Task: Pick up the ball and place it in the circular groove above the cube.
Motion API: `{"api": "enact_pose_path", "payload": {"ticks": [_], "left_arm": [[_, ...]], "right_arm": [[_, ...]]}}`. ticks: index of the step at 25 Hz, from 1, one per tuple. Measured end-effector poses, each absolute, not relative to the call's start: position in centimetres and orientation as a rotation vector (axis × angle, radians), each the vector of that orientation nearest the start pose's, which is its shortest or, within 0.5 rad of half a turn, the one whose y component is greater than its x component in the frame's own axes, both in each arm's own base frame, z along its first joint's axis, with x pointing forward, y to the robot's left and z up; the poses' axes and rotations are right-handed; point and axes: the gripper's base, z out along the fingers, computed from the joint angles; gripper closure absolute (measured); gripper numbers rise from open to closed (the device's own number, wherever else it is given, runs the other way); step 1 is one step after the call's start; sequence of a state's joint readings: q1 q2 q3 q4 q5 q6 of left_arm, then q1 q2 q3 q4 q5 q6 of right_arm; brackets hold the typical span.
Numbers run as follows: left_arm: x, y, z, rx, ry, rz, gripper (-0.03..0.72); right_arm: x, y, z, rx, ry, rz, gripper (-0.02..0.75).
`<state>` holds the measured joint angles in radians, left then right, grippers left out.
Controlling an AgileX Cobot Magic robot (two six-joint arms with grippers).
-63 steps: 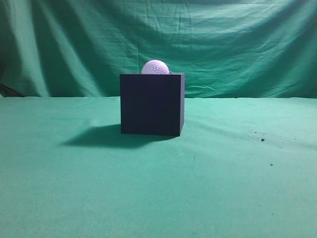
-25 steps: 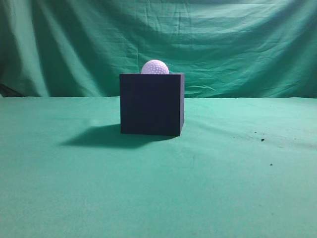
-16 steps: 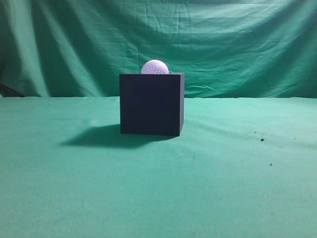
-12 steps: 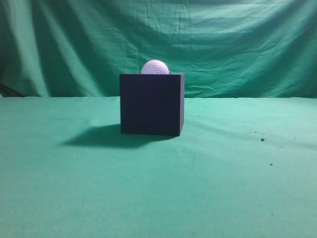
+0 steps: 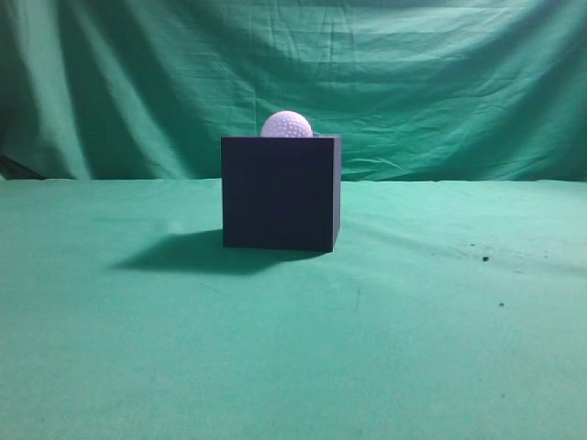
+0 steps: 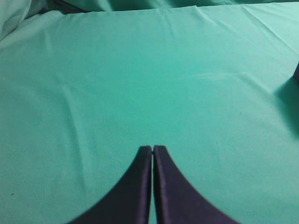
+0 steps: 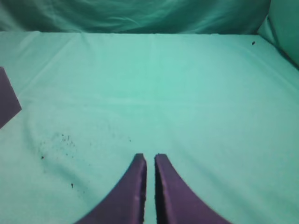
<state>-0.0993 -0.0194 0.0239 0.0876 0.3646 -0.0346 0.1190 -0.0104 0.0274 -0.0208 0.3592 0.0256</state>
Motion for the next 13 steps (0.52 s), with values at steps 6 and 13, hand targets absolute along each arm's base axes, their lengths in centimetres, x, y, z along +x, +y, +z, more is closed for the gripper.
{"api": "enact_pose_path", "payload": {"ticks": [6,13], "left_arm": [[5.24,-0.24,17.35,0.114,1.848,-0.007,0.688],[5.24,-0.24,17.35,0.114,1.848,-0.007,0.688]], "right_arm": [[5.15,0.58,16.85,-0.089,1.902,0.093,0.692],[5.15,0.59,16.85,-0.088,1.902,0.095,0.692]]}}
